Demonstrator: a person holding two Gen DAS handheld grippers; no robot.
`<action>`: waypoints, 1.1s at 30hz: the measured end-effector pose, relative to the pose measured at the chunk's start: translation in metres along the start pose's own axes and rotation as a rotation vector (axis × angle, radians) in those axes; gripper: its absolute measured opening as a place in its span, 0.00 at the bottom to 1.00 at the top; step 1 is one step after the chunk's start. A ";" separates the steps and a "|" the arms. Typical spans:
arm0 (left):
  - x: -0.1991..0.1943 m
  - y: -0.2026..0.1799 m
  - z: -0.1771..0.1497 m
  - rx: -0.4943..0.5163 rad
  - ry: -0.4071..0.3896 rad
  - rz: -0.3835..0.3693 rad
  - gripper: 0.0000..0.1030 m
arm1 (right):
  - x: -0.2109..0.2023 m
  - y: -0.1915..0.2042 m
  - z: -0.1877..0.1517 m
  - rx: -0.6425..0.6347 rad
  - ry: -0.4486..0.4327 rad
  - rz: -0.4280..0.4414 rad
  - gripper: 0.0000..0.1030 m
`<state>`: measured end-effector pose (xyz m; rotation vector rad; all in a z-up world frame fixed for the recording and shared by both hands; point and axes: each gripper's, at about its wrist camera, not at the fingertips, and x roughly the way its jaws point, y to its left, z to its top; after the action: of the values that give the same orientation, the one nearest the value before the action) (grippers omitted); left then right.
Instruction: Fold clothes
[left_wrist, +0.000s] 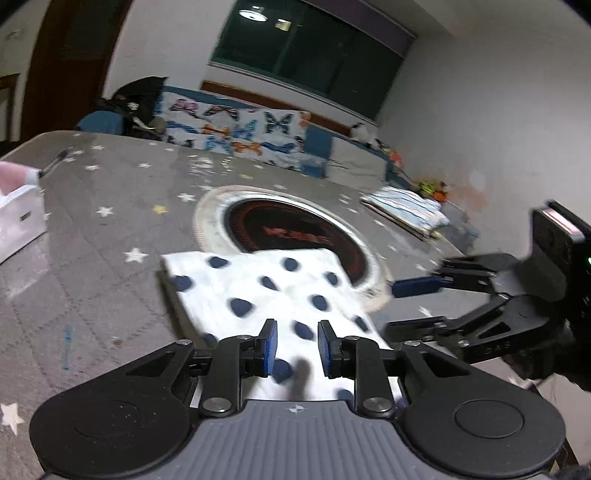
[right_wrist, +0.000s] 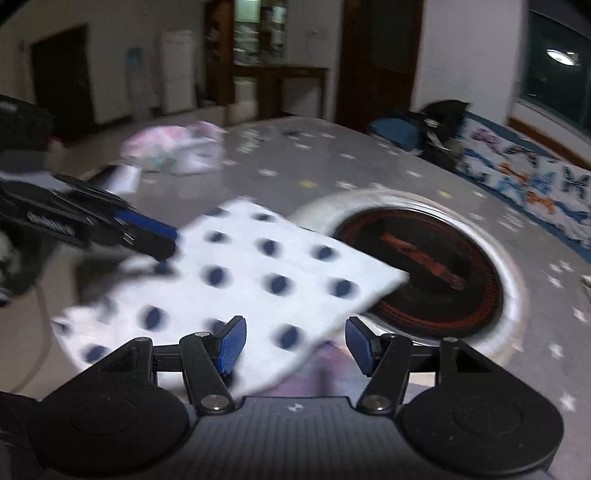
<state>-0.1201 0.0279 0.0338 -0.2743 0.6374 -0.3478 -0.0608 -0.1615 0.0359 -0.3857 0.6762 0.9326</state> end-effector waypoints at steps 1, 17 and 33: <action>0.000 -0.003 -0.003 0.006 0.010 -0.006 0.27 | 0.000 0.005 0.001 -0.008 -0.005 0.031 0.59; -0.022 -0.004 -0.027 -0.023 0.024 0.042 0.41 | -0.007 0.043 -0.016 -0.116 0.030 0.145 0.59; -0.020 0.011 -0.049 -0.276 0.088 0.031 0.54 | -0.010 0.027 -0.013 -0.056 -0.005 0.113 0.59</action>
<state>-0.1626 0.0391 0.0027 -0.5142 0.7764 -0.2429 -0.0918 -0.1602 0.0325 -0.3974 0.6735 1.0610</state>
